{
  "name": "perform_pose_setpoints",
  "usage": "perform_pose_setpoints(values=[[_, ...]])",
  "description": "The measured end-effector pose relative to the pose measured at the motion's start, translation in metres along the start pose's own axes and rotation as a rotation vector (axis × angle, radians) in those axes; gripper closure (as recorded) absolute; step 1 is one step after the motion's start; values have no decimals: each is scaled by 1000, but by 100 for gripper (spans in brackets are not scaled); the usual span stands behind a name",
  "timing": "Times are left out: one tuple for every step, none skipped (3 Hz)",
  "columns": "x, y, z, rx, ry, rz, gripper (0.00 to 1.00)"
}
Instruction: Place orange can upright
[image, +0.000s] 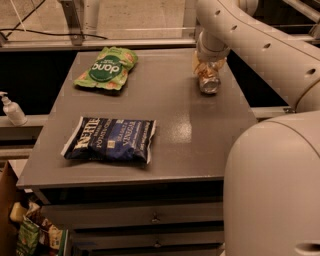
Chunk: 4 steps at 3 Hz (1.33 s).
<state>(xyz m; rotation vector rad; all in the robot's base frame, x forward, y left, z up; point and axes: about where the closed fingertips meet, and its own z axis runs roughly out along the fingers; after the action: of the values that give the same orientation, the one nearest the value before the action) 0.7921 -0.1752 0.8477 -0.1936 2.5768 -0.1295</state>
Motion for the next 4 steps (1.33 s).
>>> perform_pose_setpoints(values=[[-1,1,-7,-29,-3,-12,100],[-2,0,-18,-91,7,-11,100],[-11,4,-48,-240,-40,-16,100],[-15,10,-79,-420,-103,-40,100]])
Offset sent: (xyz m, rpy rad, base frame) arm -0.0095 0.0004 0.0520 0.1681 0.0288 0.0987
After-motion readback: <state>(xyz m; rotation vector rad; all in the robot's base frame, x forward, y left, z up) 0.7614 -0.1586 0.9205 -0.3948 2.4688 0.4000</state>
